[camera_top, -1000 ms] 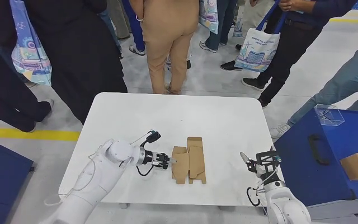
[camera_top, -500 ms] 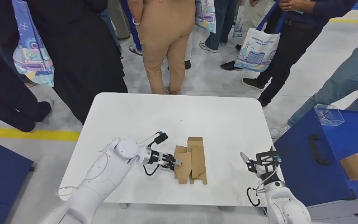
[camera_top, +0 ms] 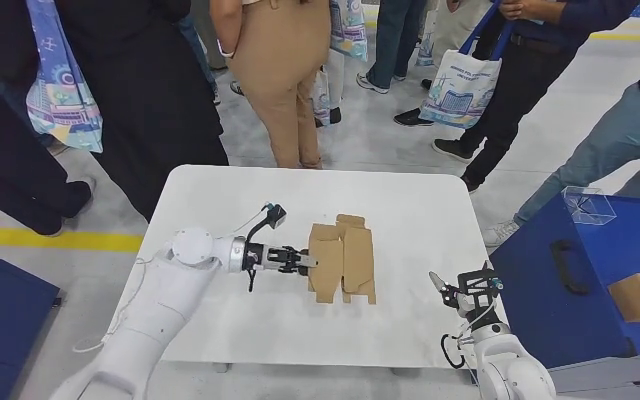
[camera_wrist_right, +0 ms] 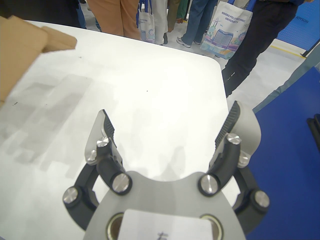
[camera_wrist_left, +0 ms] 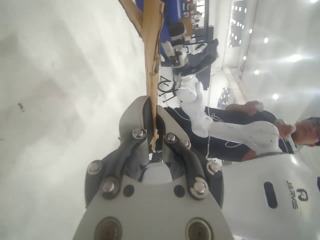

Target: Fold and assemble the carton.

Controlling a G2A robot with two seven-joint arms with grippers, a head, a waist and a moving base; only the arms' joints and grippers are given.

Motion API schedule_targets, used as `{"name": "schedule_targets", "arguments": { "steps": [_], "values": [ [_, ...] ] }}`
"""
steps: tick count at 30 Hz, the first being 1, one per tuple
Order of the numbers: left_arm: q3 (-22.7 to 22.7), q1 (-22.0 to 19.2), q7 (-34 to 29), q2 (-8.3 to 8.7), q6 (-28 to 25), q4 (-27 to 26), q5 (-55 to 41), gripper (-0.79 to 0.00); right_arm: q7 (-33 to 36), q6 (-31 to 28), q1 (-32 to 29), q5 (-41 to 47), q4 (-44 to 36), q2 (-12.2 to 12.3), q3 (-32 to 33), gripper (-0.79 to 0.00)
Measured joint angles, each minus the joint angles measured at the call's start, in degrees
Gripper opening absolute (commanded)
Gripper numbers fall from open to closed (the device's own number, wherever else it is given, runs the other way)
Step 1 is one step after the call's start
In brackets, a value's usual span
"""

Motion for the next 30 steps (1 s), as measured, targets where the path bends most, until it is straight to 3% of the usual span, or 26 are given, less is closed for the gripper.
{"name": "schedule_targets", "arguments": {
  "steps": [3, 6, 14, 16, 19, 22, 24, 27, 30],
  "values": [
    [-3.6, 4.3, 0.5, 2.03, 2.8, -9.2, 3.0, -0.785, 0.0, 0.0, 0.0, 0.0, 0.0, 0.0, 0.0, 0.0],
    [-4.8, 6.4, 0.9, 2.66, 4.3, -14.8, 4.2, -0.785, 0.0, 0.0, 0.0, 0.0, 0.0, 0.0, 0.0, 0.0],
    [-4.7, 6.1, 0.9, 2.61, 4.2, -13.1, 4.1, -0.785, 0.1, -0.1, -0.1, 0.1, 0.1, 0.0, 0.0, 0.0],
    [-4.7, 6.2, 0.9, 2.61, 4.2, -13.2, 4.1, -0.785, 3.3, -2.8, 0.1, 3.2, -0.9, 0.1, 0.5, 0.0],
    [-5.6, 7.8, 3.4, 2.78, 2.7, -13.9, 2.7, -0.785, 17.8, -11.7, 2.3, 17.3, -3.6, 0.6, 3.5, 0.0],
    [-6.8, 9.4, 4.6, 3.12, -0.2, -14.3, 1.1, -0.785, 41.8, -16.1, 8.7, 40.0, -2.5, 1.5, 7.8, 0.0],
    [-7.5, 10.3, 3.6, 3.26, -1.4, -14.6, -1.7, -0.785, 59.8, -13.0, 15.6, 58.2, 2.5, 2.3, 9.8, 0.0],
    [-8.0, 11.2, 2.3, 3.5, -2.0, -15.0, -3.9, -0.785, 79.9, -4.5, 26.7, 78.6, 13.4, 3.1, 8.4, 0.0],
    [-7.7, 11.8, 1.0, 3.57, -1.1, -15.7, -5.9, -0.785, 87.9, -1.8, 33.9, 87.1, 21.5, 3.3, 1.1, 0.0]
  ]
}}
